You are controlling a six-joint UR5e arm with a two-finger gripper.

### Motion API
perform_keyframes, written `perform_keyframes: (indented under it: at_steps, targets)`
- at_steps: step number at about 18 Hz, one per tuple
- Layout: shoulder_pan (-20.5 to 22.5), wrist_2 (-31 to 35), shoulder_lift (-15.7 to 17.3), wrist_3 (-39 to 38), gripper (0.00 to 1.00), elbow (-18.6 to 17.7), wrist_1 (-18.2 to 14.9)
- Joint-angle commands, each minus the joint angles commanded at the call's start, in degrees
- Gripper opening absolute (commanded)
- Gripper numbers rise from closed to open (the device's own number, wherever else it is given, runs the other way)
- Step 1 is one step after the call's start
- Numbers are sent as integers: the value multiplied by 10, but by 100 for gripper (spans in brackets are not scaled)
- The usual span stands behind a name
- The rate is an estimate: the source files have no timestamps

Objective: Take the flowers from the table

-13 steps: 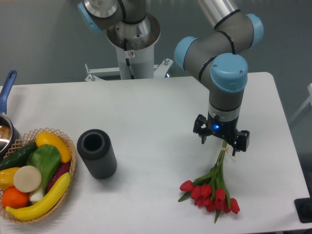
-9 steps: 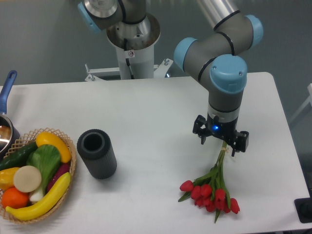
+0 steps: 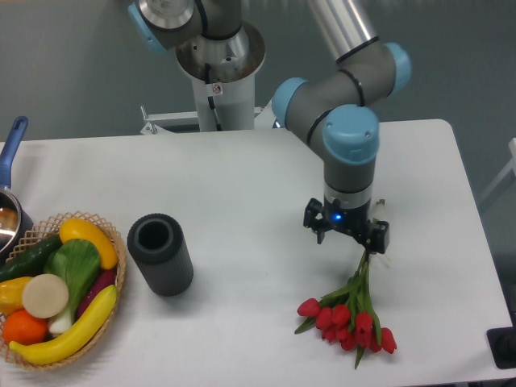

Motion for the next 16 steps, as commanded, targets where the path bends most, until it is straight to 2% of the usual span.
perform_keyframes:
  at_steps: [5,8,16]
  targets:
    - [5,4,-29,29,100,16,5]
    - [30,18,-41,35,100,32,6]
    - [33,21,-79,37,100,49,6]
